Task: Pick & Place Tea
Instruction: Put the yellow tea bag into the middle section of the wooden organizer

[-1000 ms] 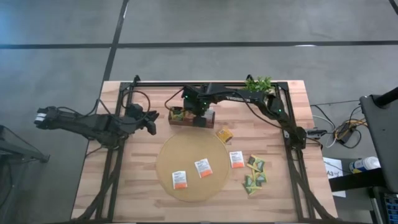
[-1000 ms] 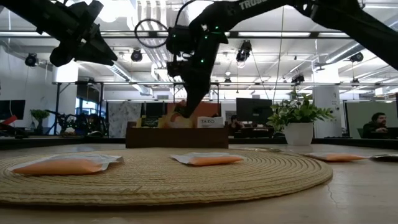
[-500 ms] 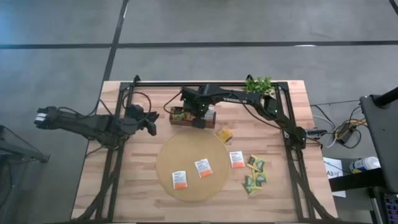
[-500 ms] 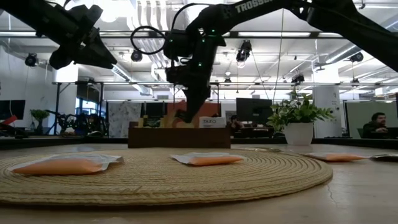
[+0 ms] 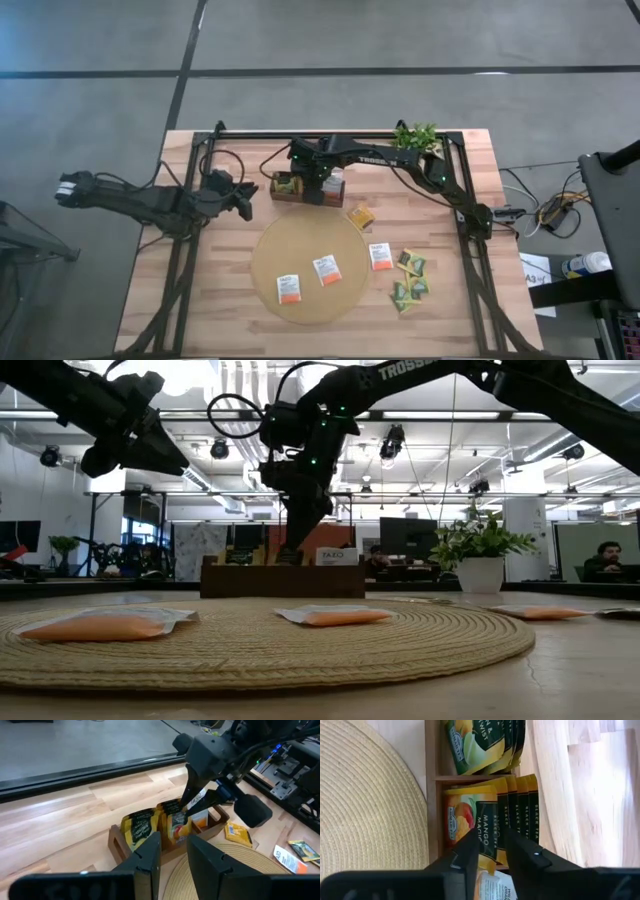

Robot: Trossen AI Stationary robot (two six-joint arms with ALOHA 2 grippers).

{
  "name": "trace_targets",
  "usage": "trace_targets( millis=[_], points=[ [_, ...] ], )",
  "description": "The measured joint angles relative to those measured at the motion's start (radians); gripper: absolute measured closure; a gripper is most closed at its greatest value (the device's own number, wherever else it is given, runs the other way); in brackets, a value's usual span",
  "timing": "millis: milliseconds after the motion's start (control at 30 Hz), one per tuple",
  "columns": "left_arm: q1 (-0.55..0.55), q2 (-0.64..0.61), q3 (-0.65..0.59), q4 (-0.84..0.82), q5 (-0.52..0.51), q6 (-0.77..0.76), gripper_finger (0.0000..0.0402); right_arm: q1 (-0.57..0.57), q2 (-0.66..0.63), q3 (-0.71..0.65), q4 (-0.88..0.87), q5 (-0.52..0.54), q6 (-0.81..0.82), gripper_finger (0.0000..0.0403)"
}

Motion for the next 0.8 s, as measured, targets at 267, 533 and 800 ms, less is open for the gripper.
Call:
trace_targets(
  millis=[267, 533, 800],
  points=[
    [0.001, 0.0, 0.0, 0.0, 0.006, 0.024, 0.0314, 0.0, 0.0, 0.012, 0.004, 0.025, 0.044, 0.0266],
    [0.001, 0.0, 0.0, 0.0, 0.056, 0.036, 0.0314, 0.009, -0.058, -0.012, -0.08, 0.017, 0.019, 0.0256],
    [0.004, 0.005, 0.0, 0.026, 0.059, 0.107, 0.0314, 0.044, -0.305, -0.42, 0.082, 0.005, 0.111, 0.0273]
  ],
)
